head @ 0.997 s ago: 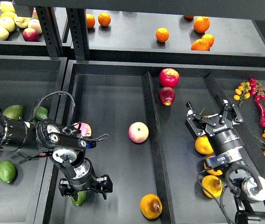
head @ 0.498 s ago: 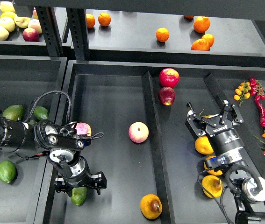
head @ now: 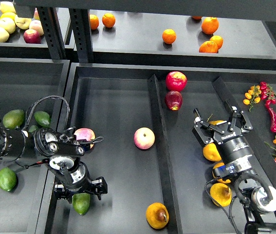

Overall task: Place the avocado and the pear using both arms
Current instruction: 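Close the left gripper around the green avocado, then lift the avocado with the left gripper and lower it into the avocado bin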

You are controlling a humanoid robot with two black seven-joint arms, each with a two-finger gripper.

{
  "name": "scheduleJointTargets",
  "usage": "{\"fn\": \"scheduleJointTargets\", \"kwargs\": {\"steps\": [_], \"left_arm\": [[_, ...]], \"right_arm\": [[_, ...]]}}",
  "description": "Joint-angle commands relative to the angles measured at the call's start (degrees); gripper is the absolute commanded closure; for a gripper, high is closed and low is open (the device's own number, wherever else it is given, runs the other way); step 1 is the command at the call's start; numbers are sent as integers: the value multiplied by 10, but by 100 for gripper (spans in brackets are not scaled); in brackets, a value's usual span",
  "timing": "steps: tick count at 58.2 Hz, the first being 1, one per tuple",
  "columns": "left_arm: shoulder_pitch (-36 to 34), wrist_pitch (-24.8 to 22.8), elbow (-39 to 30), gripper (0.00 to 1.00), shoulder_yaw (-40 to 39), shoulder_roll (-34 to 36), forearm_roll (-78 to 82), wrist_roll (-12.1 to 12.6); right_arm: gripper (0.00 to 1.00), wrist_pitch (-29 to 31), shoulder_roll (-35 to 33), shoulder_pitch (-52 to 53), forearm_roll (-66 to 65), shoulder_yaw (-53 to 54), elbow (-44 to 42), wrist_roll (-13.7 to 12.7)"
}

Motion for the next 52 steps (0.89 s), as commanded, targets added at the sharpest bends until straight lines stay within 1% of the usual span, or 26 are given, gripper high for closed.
{"fn": "scheduleJointTargets", "kwargs": {"steps": [1, 8, 13, 14, 15, 16, 19, 29, 34, 38, 43, 45, 52], "left_arm": [[3, -1, 3, 3, 0, 0, 9, 0], [3, -2, 2, 8, 1, 0, 17, 0], [3, -4, 2, 17, 1, 0, 17, 0], [3, -6, 2, 26, 0, 0, 16, 0], [3, -6, 2, 28, 0, 0, 15, 0], [3, -7, 1, 32, 0, 0, 14, 0], [3, -9, 1, 39, 0, 0, 12, 0], [4, -12, 1, 55, -4, 0, 11, 0], [5, -20, 1, 65, -5, 0, 11, 0], [6, -31, 1, 70, -6, 0, 10, 0], [4, -54, 2, 79, -6, 0, 9, 0], [2, -54, 2, 81, -7, 0, 7, 0], [-6, -54, -4, 84, -20, 0, 0, 0]], "right_arm": [[1, 1, 0, -1, 1, 0, 2, 0], [1, 6, 0, -1, 0, 0, 2, 0], [1, 9, 0, -1, 0, -1, 2, 0], [1, 9, 0, 0, 0, -1, 2, 0], [1, 9, 0, -1, 0, -1, 2, 0], [1, 9, 0, -1, 0, -1, 2, 0], [1, 9, 0, -1, 0, -2, 2, 0], [1, 9, 0, -1, 0, -4, 2, 0], [1, 9, 0, -1, 0, -4, 2, 0], [1, 9, 0, -1, 0, -4, 2, 0], [1, 9, 0, -1, 0, -4, 2, 0], [1, 9, 0, -1, 0, -4, 2, 0], [1, 9, 0, -1, 0, -4, 2, 0]]}}
